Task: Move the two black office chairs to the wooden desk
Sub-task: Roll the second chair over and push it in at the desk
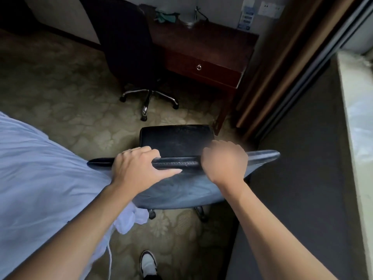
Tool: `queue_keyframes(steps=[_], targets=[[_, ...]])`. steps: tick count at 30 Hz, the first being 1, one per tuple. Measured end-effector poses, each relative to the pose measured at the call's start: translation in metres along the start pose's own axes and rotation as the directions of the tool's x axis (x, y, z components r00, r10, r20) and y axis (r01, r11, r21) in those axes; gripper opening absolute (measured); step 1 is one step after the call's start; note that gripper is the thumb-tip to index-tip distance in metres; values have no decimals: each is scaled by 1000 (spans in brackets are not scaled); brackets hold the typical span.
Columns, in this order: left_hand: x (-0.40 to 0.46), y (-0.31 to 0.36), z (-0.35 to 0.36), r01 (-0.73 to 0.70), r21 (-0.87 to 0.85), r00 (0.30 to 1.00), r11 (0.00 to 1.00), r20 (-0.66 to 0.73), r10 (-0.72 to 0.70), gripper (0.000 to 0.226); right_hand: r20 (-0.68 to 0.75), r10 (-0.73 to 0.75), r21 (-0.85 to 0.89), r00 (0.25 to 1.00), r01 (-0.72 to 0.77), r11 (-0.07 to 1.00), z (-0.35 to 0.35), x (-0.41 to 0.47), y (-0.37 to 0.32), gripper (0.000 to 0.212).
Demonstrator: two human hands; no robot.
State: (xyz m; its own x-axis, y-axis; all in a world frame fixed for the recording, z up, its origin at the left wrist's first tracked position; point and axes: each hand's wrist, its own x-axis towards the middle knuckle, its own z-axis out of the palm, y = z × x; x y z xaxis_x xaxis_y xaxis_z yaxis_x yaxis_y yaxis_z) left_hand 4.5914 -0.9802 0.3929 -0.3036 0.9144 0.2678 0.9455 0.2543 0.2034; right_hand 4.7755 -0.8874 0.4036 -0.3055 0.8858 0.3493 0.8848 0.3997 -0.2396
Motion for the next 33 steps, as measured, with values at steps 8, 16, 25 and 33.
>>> queue_keyframes(steps=[8,16,25,33], targets=[[104,-104,8,-75,29,994,997,78,73,72,78,-14,-56,997,19,998,55,70,-74,29],[206,-190,13,-209,-41,960,977,183,213,68,125,109,-146,986,-91,985,103,140,-149,43],[301,-238,35,-316,-26,931,948,185,316,72,170,168,-160,971,-141,977,135,212,-180,50],[353,-240,52,-316,-46,927,948,197,318,73,178,278,-159,944,-251,955,149,272,-130,43]])
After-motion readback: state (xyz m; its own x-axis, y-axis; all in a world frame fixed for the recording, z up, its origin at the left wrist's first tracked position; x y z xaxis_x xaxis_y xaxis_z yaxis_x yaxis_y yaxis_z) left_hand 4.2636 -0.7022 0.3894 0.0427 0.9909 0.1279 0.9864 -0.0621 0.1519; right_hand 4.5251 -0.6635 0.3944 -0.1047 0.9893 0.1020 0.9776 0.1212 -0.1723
